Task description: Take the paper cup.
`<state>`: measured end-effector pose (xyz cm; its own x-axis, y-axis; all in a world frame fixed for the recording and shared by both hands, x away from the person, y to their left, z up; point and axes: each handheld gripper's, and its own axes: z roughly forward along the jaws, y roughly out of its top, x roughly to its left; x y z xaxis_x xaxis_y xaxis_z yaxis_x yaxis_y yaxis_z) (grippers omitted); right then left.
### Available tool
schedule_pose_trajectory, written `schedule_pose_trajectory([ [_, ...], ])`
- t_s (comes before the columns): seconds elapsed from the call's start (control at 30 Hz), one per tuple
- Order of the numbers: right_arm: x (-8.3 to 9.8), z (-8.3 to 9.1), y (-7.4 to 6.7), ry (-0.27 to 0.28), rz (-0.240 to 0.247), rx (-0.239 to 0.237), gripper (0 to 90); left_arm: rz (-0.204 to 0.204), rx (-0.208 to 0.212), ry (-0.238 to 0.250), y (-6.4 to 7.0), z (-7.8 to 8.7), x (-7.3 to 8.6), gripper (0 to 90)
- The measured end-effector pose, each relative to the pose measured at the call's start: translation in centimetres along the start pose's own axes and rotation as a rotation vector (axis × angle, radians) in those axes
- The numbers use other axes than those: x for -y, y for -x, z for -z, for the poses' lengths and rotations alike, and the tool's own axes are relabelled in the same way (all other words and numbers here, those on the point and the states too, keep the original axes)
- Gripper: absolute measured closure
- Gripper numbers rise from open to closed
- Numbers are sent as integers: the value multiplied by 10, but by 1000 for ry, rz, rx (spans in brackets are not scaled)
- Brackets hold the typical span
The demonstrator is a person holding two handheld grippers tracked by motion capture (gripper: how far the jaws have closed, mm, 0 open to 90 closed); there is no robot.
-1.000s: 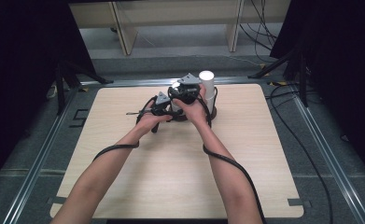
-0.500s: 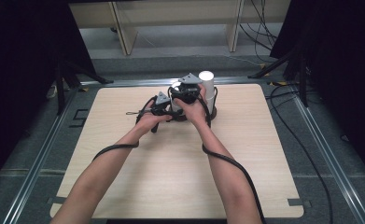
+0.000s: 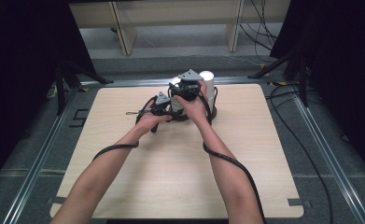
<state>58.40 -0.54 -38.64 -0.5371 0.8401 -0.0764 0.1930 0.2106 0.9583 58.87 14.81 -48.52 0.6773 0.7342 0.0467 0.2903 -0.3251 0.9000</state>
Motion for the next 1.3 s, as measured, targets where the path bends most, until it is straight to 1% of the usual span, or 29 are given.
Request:
schedule_pose_trajectory([
  [0.07,-3,2,0,0,-4,-5,361,11,-1,9,1,0,0,238],
  [0.1,-5,3,0,11,0,-4,361,19,-3,16,1,0,0,238],
  [0.13,-9,6,-1,14,-8,-8,362,-4,-6,-5,0,1,0,239],
  [0.2,-10,6,-1,25,-5,-13,361,3,-6,3,1,0,0,239],
  [0.23,-13,9,-2,19,-4,-17,362,-1,-7,2,1,0,0,239],
  [0.27,-15,9,-2,36,0,-8,361,-3,-3,7,0,-1,0,239],
  [0.3,-17,11,-2,33,4,-10,362,0,-3,9,1,-1,0,238],
  [0.33,-19,12,-2,43,17,-9,362,-1,-3,9,1,-1,0,239],
  [0.37,-20,13,-4,40,2,-10,362,-4,-4,6,1,-1,0,239],
  [0.4,-22,14,-4,51,9,-4,362,-2,-7,5,1,0,0,239],
  [0.47,-24,16,-5,54,18,-2,362,-17,-12,-5,1,0,0,238],
  [0.5,-25,16,-5,54,16,-1,362,-12,1,-3,1,-1,1,239],
  [0.53,-26,17,-5,51,17,-4,362,-17,-11,-7,1,-1,1,240],
  [0.57,-26,18,-4,51,26,-3,362,-16,-11,-5,1,-1,1,241],
  [0.6,-27,19,-5,49,19,-2,362,-24,-13,-10,1,-1,1,243],
  [0.63,-28,19,-5,56,16,-1,363,-17,-11,-3,1,-1,2,243],
  [0.67,-29,20,-5,55,11,-3,363,-24,-12,-7,1,-1,2,242],
  [0.7,-30,21,-5,61,2,-6,362,-14,-12,-8,1,-1,2,242],
  [0.73,-31,22,-5,55,-5,-6,363,-19,-12,-4,1,-2,2,243],
  [0.77,-32,22,-4,61,16,-7,362,-16,-15,-4,1,-2,2,244],
  [0.97,-37,26,-4,80,24,-7,363,-16,-19,-5,1,0,2,245],
  [1.03,-39,28,-5,79,14,-15,363,-19,-22,-7,1,0,2,241],
  [1.07,-40,29,-5,88,22,-13,363,-15,-2,-12,2,2,2,235],
  [1.1,-41,29,-6,93,18,-10,363,-21,-20,-9,1,3,1,232],
  [1.13,-41,30,-6,91,11,-13,363,-11,-12,-3,2,5,0,226],
  [1.17,-43,30,-6,97,19,-9,363,-14,-14,-4,3,7,0,218],
  [1.2,-43,31,-6,91,4,-11,363,-19,-14,-5,3,8,0,213],
  [1.23,-43,32,-5,93,14,-11,363,-19,-17,-4,3,10,0,207],
  [1.3,-45,35,-5,100,9,-8,363,-24,-23,-4,2,14,1,195],
])
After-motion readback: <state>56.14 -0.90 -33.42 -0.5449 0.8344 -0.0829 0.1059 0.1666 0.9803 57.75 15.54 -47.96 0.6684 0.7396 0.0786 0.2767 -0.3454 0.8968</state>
